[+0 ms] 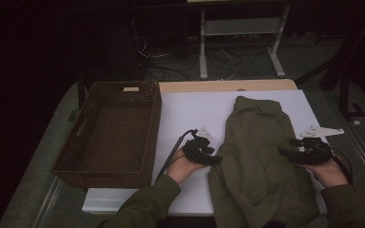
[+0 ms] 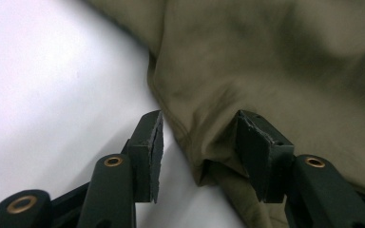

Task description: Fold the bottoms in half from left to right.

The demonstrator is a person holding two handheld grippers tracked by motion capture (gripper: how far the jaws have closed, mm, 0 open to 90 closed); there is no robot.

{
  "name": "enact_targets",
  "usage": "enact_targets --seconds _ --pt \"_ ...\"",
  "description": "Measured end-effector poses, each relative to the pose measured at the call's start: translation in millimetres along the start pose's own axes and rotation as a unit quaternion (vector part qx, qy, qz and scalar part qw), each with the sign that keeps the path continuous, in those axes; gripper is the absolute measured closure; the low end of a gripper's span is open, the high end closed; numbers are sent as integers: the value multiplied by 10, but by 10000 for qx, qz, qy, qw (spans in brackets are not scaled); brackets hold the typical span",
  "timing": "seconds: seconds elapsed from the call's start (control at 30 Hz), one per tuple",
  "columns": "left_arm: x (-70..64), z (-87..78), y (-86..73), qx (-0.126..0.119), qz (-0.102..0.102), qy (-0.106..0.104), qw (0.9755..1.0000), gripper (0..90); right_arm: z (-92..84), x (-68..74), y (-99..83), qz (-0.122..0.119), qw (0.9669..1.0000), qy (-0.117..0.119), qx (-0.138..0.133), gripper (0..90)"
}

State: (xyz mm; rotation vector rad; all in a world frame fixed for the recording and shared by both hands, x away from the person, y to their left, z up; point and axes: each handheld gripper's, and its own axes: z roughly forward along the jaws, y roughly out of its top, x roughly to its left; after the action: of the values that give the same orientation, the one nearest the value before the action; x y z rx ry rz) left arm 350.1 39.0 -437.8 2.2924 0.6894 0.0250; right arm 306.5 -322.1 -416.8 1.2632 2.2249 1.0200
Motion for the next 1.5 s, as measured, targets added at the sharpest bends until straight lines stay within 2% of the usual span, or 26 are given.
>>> enact_targets --seconds 0.03,0.13,0.23,0.37,0.47,0.5,0.53,0.57,0.6,0.7,0.73,0.77,0.8,0.83,0.97,1.07,1.1,1.13,1.17,1.2,1.23,1.37,1.4,1.43,1.47,1.5 --pt "-6 45 -28 83 28 10 10000 505 -2 3 -2 -7 10000 3 4 396" --pt "-13 40 -31 78 63 35 9999 505 -3 7 -4 -20 10000 5 14 395" --pt "-39 43 -33 115 185 113 9997 516 -17 7 -10 -33 10000 9 29 391" --pt "-55 43 -37 147 293 85 9994 600 -85 -27 -74 -15 9999 -74 116 391" --pt "-54 44 -39 164 303 -8 9994 687 -134 -88 -149 109 9996 -164 180 396" --pt "-57 46 -42 156 303 -19 9994 722 -161 -113 -193 221 9994 -154 226 413" --pt "-58 48 -43 152 318 -39 9994 722 -161 -113 -193 221 9994 -154 226 413" --pt "-59 49 -45 147 322 -60 9994 765 -179 -116 -227 298 9991 -73 291 437" --pt "-57 50 -46 142 322 -63 9994 765 -179 -116 -227 298 9991 -73 291 437" --pt "-45 51 -48 136 315 -117 9993 798 -148 -96 -297 487 9974 174 506 471" --pt "-40 50 -49 143 328 -124 9993 798 -148 -96 -297 487 9974 174 506 471" --pt "-38 51 -50 133 324 -135 9993 798 -106 -77 -319 570 9955 321 684 559" --pt "-34 51 -52 127 323 -144 9993 798 -106 -77 -319 570 9955 321 684 559" --pt "-29 51 -54 124 327 -160 9993 796 -85 -70 -321 583 9944 374 804 609" --pt "-20 51 -60 95 331 -190 9992 792 -85 -74 -319 533 9937 325 930 873" --pt "-19 51 -62 86 348 -197 9992 788 -116 -86 -319 515 9941 259 922 889" --pt "-19 51 -63 78 349 -200 9992 785 -162 -110 -313 484 9945 132 922 893" --pt "-19 50 -63 80 349 -204 9992 785 -162 -110 -313 484 9945 132 922 893" --pt "-19 51 -63 75 351 -207 9991 783 -216 -143 -313 493 9944 -64 929 896" --pt "-18 51 -64 72 350 -207 9991 783 -216 -143 -313 493 9944 -64 929 896" --pt "-18 51 -64 72 355 -210 9991 780 -246 -187 -333 549 9935 -196 973 896" --pt "-17 49 -66 70 323 -251 9991 766 -207 -228 -394 653 9918 -177 1088 889" --pt "-22 49 -69 63 308 -308 9990 715 -174 -229 -413 665 9917 -197 1086 772" --pt "-34 49 -71 60 301 -322 9990 688 -168 -228 -415 684 9916 -190 1085 731" --pt "-34 49 -71 60 301 -322 9990 657 -168 -228 -415 684 9916 -190 1085 731" --pt "-52 50 -71 70 356 -339 9988 625 -165 -226 -414 720 9918 -144 1045 612"
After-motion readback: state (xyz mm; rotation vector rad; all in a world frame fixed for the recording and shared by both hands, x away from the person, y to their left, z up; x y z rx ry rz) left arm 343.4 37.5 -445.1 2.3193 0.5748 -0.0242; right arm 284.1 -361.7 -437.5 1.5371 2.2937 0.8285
